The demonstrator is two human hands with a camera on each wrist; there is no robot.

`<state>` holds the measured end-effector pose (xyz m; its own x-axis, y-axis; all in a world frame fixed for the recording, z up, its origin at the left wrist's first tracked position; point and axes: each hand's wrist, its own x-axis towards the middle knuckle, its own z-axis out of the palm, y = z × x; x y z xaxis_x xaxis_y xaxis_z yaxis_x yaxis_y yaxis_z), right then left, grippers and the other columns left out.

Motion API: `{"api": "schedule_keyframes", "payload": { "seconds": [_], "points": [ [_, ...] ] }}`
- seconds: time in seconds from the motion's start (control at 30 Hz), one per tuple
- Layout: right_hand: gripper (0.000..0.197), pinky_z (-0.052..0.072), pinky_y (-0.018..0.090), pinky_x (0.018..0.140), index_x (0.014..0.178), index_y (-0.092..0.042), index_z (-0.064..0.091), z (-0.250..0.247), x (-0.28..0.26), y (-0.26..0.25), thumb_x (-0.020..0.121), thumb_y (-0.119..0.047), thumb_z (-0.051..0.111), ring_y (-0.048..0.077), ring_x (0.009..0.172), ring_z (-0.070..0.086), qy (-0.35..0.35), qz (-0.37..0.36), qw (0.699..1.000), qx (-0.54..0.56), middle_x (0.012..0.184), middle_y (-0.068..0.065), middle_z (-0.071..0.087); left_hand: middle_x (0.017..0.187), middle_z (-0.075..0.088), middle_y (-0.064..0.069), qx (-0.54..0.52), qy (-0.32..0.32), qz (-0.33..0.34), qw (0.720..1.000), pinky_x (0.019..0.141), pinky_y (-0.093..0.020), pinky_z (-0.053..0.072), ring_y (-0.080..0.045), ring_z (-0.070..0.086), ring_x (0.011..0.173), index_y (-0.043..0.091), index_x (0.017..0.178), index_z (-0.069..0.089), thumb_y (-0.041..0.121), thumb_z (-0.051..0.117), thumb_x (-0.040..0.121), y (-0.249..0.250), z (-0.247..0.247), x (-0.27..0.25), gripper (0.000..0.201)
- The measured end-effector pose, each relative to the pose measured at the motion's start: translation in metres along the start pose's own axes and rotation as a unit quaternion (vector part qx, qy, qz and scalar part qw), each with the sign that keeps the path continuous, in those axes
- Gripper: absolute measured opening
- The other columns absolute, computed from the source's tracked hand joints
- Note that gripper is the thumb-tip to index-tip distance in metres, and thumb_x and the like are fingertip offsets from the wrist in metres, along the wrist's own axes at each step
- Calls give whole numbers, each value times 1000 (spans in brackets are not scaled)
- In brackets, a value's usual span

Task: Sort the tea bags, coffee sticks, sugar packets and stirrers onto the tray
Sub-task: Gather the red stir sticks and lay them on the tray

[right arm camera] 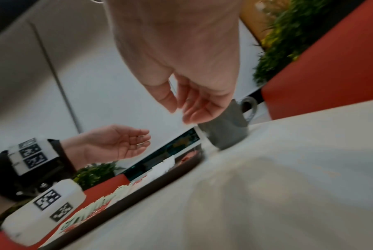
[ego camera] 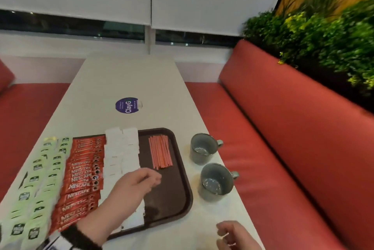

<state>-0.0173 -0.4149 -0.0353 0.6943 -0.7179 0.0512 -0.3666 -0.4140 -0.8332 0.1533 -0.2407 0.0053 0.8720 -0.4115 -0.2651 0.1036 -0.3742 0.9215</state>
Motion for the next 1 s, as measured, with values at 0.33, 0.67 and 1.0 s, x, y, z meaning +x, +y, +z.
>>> {"api": "schedule_keyframes", "payload": {
  "seconds": [0.33,0.67,1.0],
  "points": [
    [83,45,11,61,119,-25,39,17,55,35,53,-7,87,24,71,66,-80,157,977,119,115,3,47,103,60,-11,-142,11,-50,989,81,-29,42,-21,52,95,9,98,60,27,38,101,51,75,148,29],
    [87,44,44,84,115,-8,55,57,89,43,38,12,91,26,85,57,-11,100,974,201,88,1,61,105,70,-16,-119,-93,-93,984,93,-39,48,-26,62,97,6,97,73,35,41,100,50,111,209,43],
    [87,50,14,53,118,-30,46,58,106,40,45,-1,83,0,77,69,-81,74,946,304,106,0,66,102,68,-14,-61,-100,-56,992,99,-44,45,-27,61,97,6,101,67,31,32,102,42,119,213,43]
  ]
}}
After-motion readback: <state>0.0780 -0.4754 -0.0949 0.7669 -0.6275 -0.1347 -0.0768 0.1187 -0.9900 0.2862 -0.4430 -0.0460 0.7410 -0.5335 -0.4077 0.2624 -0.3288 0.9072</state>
